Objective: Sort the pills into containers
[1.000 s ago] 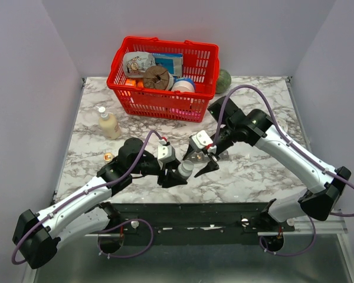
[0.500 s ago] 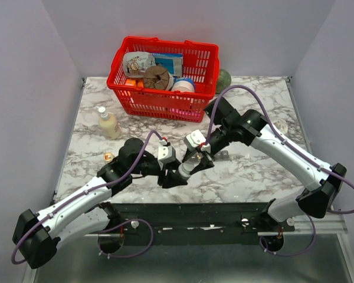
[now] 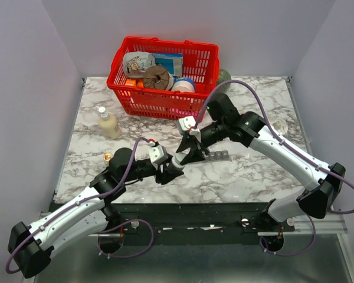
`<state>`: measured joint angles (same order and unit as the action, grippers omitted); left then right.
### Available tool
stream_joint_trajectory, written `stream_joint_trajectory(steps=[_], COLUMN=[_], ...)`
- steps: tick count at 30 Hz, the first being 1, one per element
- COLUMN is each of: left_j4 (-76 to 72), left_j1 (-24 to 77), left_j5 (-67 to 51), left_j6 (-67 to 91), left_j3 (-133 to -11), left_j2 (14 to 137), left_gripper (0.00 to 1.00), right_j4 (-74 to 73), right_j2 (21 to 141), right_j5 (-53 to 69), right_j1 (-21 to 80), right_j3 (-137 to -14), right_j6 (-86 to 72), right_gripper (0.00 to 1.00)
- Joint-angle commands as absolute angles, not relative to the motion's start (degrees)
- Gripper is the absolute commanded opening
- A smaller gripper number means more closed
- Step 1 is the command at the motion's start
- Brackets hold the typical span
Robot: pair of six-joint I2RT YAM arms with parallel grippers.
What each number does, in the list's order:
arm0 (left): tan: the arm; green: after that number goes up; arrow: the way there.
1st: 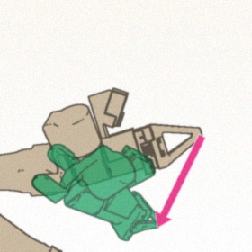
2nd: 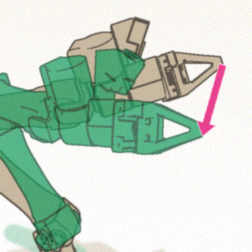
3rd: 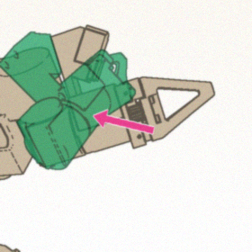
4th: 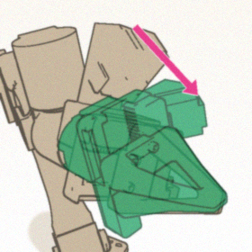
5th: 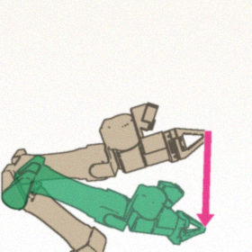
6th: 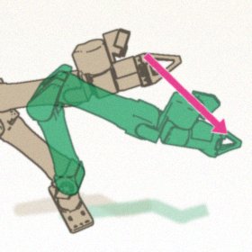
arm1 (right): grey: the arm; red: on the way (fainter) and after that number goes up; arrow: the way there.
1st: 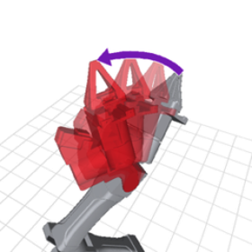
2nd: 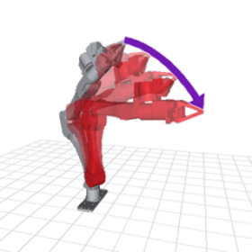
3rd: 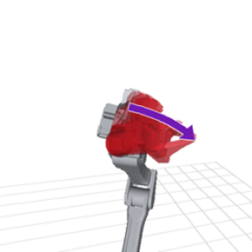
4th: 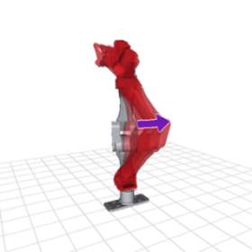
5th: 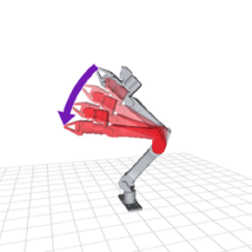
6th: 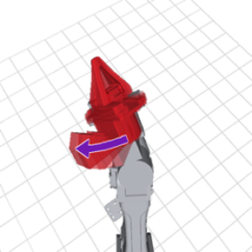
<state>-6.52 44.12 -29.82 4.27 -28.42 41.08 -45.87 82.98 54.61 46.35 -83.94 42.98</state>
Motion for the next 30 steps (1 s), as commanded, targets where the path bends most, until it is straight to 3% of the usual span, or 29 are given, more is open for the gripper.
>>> stream_joint_trajectory(steps=[1, 4, 8, 15, 17, 18, 19, 23, 28, 30], left_j4=[-25.83, -27.59, -27.95, -27.52, -26.37, -24.54, -23.48, -17.06, -9.33, -8.27], left_j1=[44.47, 46.31, 48.25, 48.25, 48.16, 48.08, 47.99, 46.93, 46.67, 46.32], left_j5=[-12.23, -4.79, 8.16, 9.32, 7.57, 4.17, 2.65, -7.71, -20.44, -26.16], left_j6=[2.12, -1.22, -2.64, -0.26, -0.18, 1.22, 1.40, 3.43, 4.22, 4.22], left_j3=[-29.18, -28.92, -28.92, -28.21, -28.13, -28.04, -28.04, -28.21, -28.83, -29.09], left_j2=[39.28, 40.25, 41.04, 42.18, 42.36, 42.19, 42.19, 41.14, 38.06, 37.27], left_gripper=[0.00, 0.00, 0.00, 0.00, 0.00, 0.00, 0.00, 0.00, 0.00, 0.00], right_j4=[-45.97, -43.00, -37.71, -32.87, -33.05, -33.31, -33.92, -37.61, -45.32, -50.77], right_j2=[86.22, 87.89, 87.63, 88.42, 88.51, 88.24, 87.81, 86.22, 83.77, 82.27], right_j5=[52.73, 51.60, 38.71, 34.62, 38.56, 39.98, 41.21, 47.10, 56.85, 63.93], right_j1=[47.02, 47.11, 47.11, 46.93, 46.85, 46.67, 46.15, 42.37, 38.85, 38.76], right_j3=[-81.65, -81.04, -78.50, -77.77, -79.53, -81.46, -82.87, -90.16, -94.66, -93.70], right_j6=[26.12, 19.18, 11.35, 4.49, 4.66, 5.88, 6.76, 11.77, 25.63, 43.99], right_gripper=[0.34, 0.34, 0.34, 0.29, 0.40, 0.58, 0.68, 0.99, 1.00, 1.00])
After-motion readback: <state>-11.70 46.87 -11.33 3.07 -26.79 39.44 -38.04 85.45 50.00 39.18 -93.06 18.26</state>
